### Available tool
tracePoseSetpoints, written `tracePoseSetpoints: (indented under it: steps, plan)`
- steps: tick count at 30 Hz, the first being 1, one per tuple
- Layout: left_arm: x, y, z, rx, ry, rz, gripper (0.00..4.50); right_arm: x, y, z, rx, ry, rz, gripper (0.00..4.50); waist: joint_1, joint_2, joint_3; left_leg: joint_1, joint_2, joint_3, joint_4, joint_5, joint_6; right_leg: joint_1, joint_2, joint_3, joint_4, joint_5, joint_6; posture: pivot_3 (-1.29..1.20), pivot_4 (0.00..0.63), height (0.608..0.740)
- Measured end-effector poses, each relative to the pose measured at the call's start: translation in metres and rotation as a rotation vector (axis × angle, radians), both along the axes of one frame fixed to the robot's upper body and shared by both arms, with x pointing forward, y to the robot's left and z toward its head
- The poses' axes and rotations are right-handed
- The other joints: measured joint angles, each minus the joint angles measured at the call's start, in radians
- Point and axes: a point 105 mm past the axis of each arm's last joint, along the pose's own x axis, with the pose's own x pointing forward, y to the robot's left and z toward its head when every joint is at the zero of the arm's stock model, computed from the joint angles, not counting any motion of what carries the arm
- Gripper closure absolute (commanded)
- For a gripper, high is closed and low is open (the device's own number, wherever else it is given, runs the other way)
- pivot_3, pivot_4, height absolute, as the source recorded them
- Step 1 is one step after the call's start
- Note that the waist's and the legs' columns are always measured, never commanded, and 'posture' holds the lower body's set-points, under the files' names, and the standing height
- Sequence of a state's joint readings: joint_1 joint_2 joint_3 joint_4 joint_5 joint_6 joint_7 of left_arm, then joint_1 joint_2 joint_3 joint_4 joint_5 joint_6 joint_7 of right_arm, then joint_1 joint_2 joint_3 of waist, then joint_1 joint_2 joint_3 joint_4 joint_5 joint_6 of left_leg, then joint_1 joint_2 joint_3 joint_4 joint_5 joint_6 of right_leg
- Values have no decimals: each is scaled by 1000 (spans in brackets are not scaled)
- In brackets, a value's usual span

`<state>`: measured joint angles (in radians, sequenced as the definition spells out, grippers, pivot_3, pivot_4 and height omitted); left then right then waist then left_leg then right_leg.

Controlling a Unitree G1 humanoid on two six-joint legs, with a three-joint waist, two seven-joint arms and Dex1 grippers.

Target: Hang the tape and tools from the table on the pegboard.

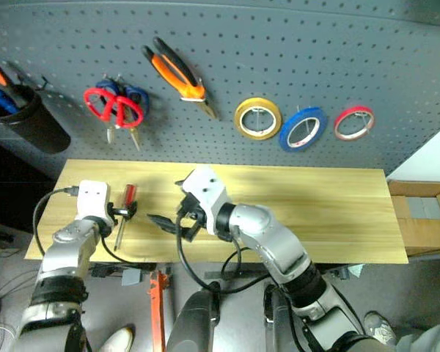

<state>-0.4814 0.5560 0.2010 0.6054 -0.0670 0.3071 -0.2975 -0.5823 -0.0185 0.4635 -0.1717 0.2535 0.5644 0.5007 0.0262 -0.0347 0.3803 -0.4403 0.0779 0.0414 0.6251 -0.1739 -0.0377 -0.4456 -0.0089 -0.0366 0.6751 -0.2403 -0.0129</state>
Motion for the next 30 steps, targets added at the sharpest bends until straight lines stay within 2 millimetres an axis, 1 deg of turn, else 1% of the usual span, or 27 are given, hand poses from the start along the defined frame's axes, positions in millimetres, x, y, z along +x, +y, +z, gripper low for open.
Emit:
tracePoseSetpoints:
  steps: [2, 5, 8, 9, 11, 13, 16, 17, 19, 22, 23, 24, 29, 30]
  plan:
    - [10, 1, 9, 6, -10, -12, 41, 0, 0, -2, -9, 10, 0, 0, 0, 1, 7, -4, 0, -1, 0, -1, -2, -4, 0, -1, 4, -5, -1, 54, 511, 740]
    - [18, 5, 16, 16, -17, -9, 41, -2, -2, -1, -16, 8, -2, 0, -3, 3, 21, -4, 0, 0, -2, -2, -3, -5, 0, -2, 5, -7, -1, 44, 524, 740]
    - [20, 7, 15, 15, -6, -4, 41, -3, -5, -4, -27, 16, -10, 0, -6, 9, 27, -2, 1, 0, -2, -2, -3, -5, 0, -1, 5, -7, -2, 44, 524, 740]
    - [20, 7, 15, 16, -5, -4, 392, -3, -6, -4, -30, 18, -11, 0, -8, 10, 28, -2, 1, 1, -2, -2, -3, -5, 0, -1, 5, -8, -2, 45, 516, 740]
    - [20, 6, 14, 19, -4, -8, 931, -2, -7, -4, -32, 16, -15, 0, -10, 11, 30, -1, 2, 2, -2, -2, -3, -5, 0, -1, 5, -8, -2, 48, 507, 740]
    - [21, 4, 13, 14, -1, -15, 1632, -1, -8, -4, -32, 14, -24, 0, -12, 11, 30, 0, 2, 6, -2, -2, -3, -5, 0, 0, 6, -8, -2, 48, 497, 740]
    - [20, 1, 12, 6, 3, -21, 2685, 1, -10, -3, -29, 3, -33, 0, -15, 11, 30, 1, 2, 9, -3, -2, -4, -5, 0, 0, 6, -8, -2, 53, 470, 740]
    - [20, 1, 11, 4, 3, -22, 3098, 2, -10, -3, -29, -4, -34, 0, -16, 11, 29, 2, 2, 10, -3, -2, -4, -5, 0, 0, 6, -8, -2, 55, 455, 740]
    - [18, -1, 10, 1, 1, -14, 3706, 5, -13, -3, -36, -20, -42, 0, -17, 10, 29, 2, 2, 11, -5, -2, -4, -5, -1, 1, 5, -8, -2, 60, 430, 740]
    - [12, -2, 8, -13, -9, 5, 3707, 12, -20, -3, -39, -33, -60, 0, -18, 9, 27, 2, 1, 13, -8, -1, -4, -5, -1, 2, 4, -8, -2, 71, 395, 740]
    - [11, -4, 7, -26, -14, 12, 3707, 15, -22, -3, -38, -36, -66, 0, -18, 8, 26, 3, 1, 13, -9, -1, -4, -5, -2, 2, 4, -8, -2, 81, 372, 740]
    - [7, -7, 6, -41, -20, 22, 3707, 17, -25, -2, -34, -42, -74, 0, -19, 6, 24, 3, 0, 14, -11, -1, -5, -5, -2, 2, 3, -8, -2, 85, 361, 740]
    - [-14, -29, -3, -114, -26, 48, 3707, 27, -37, 15, 34, -73, -112, 0, -16, -2, 13, 3, 0, 12, -15, 2, -11, -5, -3, 0, 3, -8, -1, 116, 284, 740]
    - [-19, -33, -2, -115, -32, 60, 3707, 28, -38, 18, 55, -75, -112, 0, -15, -7, 10, 2, 0, 11, -15, 3, -13, -6, -2, -1, 2, -8, -1, 122, 273, 740]
